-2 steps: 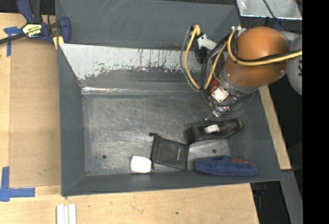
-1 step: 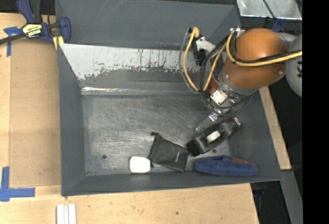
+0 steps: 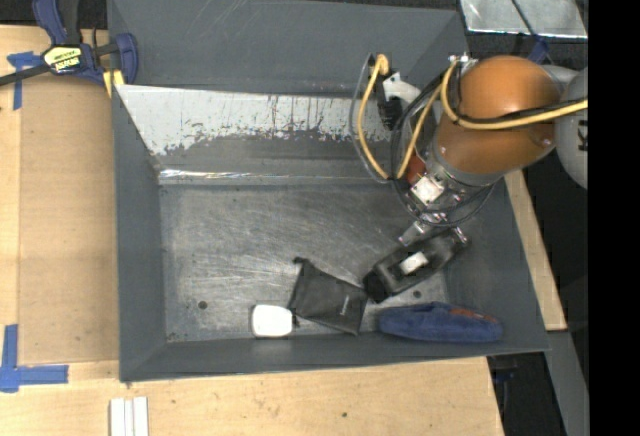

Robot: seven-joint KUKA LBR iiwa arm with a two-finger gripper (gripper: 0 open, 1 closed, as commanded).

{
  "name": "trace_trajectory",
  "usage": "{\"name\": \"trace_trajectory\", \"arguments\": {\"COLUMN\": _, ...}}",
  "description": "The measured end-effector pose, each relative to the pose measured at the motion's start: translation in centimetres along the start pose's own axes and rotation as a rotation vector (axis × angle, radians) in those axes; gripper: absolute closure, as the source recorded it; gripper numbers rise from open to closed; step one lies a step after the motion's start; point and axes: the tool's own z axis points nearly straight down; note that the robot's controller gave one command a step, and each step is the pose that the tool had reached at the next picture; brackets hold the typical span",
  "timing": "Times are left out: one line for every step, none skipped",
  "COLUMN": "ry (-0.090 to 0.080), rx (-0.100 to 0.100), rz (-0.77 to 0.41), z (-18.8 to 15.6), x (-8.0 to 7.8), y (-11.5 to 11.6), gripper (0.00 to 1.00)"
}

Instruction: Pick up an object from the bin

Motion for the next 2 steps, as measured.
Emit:
{"name": "trace_trajectory", "arguments": {"ry": 0.004, "rx": 0.002, "rz": -0.012, "z": -9.7, "x": -2.6, "y": -1.7, "gripper": 1.0}}
{"name": "trace_trajectory", "arguments": {"ry": -0.001, "rx": -0.002, "rz": -0.529, "z": -12.6, "x": -5.2, "y": -5.7, "gripper": 1.0}}
